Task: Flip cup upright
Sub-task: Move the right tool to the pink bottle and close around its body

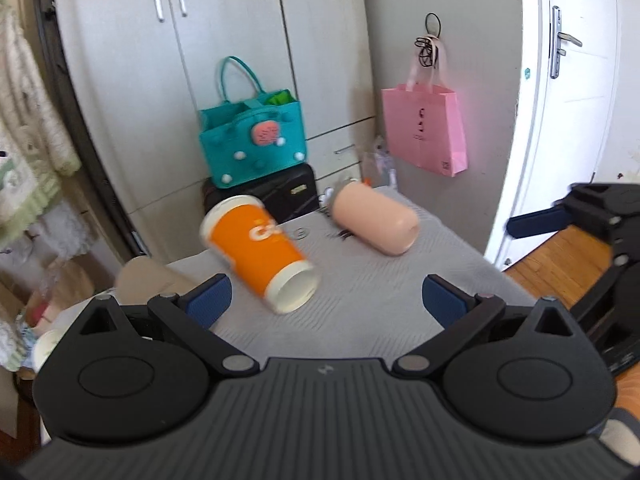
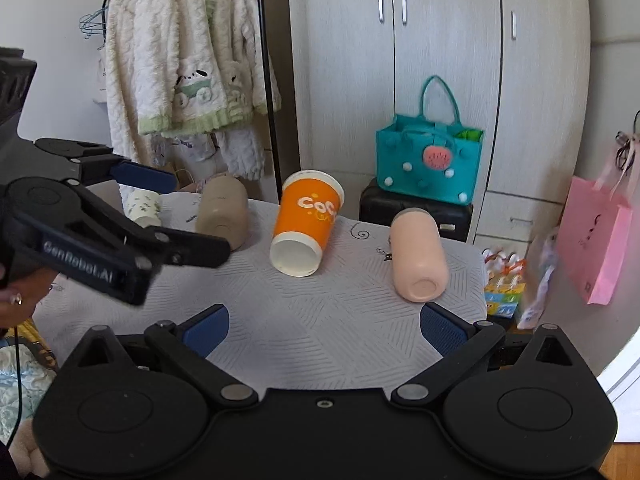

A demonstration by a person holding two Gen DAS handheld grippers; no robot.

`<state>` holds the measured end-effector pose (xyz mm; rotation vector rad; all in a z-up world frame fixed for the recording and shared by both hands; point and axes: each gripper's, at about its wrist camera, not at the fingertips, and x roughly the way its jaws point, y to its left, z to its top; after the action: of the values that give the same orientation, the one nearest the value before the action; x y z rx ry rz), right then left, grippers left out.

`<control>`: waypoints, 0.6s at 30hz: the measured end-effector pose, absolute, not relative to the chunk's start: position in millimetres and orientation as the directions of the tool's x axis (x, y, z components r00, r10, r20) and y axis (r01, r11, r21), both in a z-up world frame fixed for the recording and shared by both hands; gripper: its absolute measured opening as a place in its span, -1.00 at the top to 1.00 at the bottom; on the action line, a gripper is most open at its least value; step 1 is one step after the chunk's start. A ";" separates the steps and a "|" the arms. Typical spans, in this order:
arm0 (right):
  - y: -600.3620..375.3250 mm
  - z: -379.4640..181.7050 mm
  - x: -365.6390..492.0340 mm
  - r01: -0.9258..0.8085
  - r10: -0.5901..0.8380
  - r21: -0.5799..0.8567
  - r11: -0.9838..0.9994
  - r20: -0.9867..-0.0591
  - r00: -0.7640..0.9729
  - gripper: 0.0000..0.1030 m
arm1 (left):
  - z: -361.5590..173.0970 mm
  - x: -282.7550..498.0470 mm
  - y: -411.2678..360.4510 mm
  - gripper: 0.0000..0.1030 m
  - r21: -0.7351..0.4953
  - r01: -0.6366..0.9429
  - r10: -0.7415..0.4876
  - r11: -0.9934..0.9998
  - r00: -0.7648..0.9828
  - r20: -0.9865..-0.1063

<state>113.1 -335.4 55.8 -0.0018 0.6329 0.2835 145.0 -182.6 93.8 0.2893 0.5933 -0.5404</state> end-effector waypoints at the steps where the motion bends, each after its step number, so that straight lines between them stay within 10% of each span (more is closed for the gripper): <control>1: -338.2 53.9 118.3 -0.259 0.260 0.087 0.962 -0.588 0.766 -0.98 | 93.5 150.9 -186.9 -1.00 0.094 0.560 -0.401 0.823 0.690 -0.602; 18: -371.9 25.2 203.8 -0.292 0.314 0.142 0.946 -0.630 0.710 -0.90 | 71.6 233.9 -231.2 -0.94 0.035 0.630 -0.436 0.775 0.575 -0.693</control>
<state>203.8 -371.9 25.2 0.0327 0.7051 0.3363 233.9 -231.2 71.6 0.2930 0.7233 -0.6348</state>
